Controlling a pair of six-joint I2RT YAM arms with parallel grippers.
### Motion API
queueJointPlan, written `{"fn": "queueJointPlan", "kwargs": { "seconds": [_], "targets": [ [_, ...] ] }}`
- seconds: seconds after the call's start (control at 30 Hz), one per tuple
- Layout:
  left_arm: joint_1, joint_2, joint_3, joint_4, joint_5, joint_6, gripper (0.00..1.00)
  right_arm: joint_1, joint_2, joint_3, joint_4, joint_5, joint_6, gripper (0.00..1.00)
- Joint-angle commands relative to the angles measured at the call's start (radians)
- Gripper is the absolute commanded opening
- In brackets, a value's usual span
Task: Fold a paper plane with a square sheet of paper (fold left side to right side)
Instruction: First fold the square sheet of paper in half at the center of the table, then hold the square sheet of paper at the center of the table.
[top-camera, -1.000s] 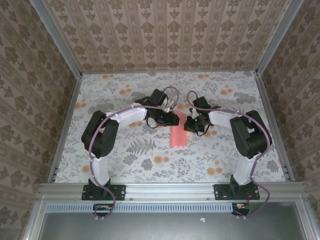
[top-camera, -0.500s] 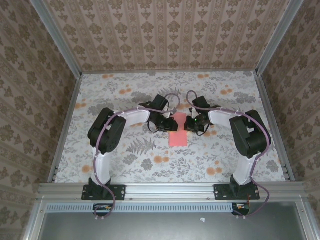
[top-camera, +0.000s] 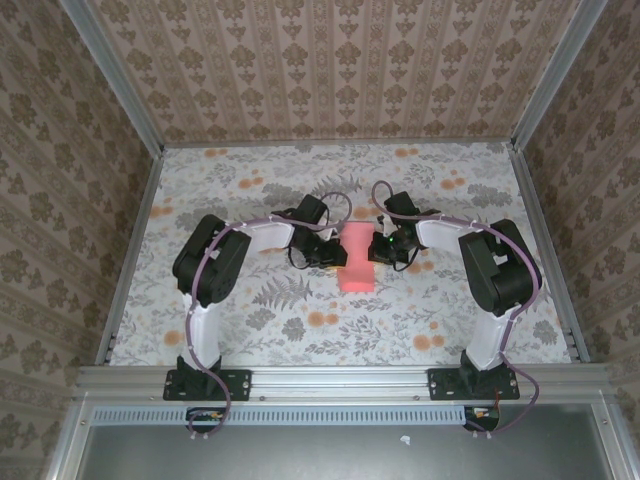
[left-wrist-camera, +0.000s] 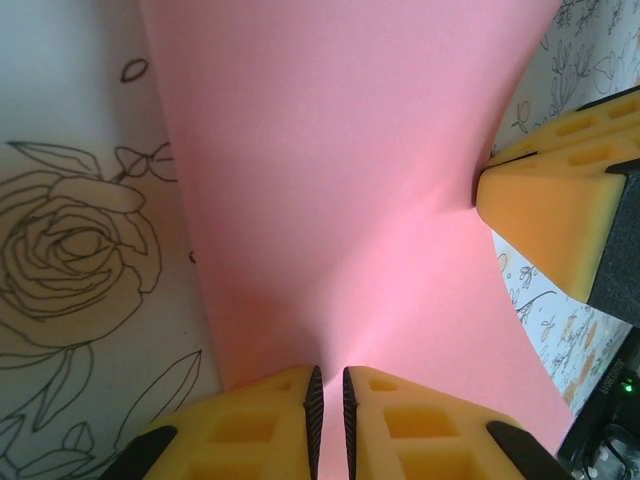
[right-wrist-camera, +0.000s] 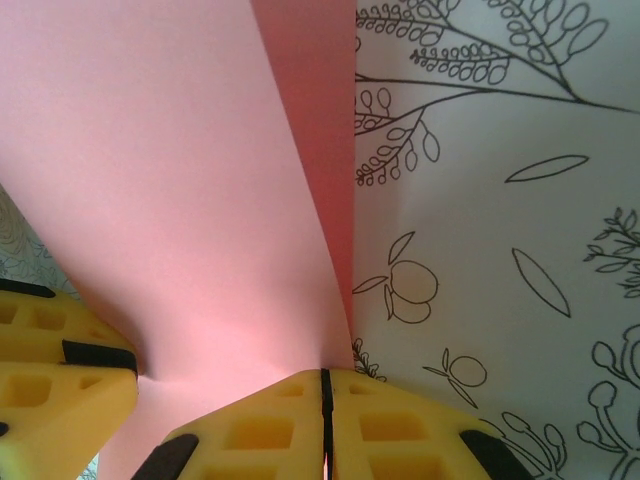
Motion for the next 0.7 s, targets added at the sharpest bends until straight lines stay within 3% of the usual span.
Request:
{"fn": "queueJointPlan", "kwargs": {
  "seconds": [0.0,0.23,0.67],
  "targets": [
    [0.027,-0.043,-0.043,-0.042,-0.047,0.039,0.17,0.002,0.042,-0.014,-0.114,0.079,-0.018,0.09],
    [0.0,-0.107,0.011,-0.072,-0.055,0.086,0.17,0.002,0.038,-0.015,-0.11,0.075,-0.018,0.09],
    [-0.046,0.024,0.077,-0.025,-0.034,0.054,0.17,0.004,0.036,-0.015,-0.109,0.069,-0.016,0.09]
  ]
}}
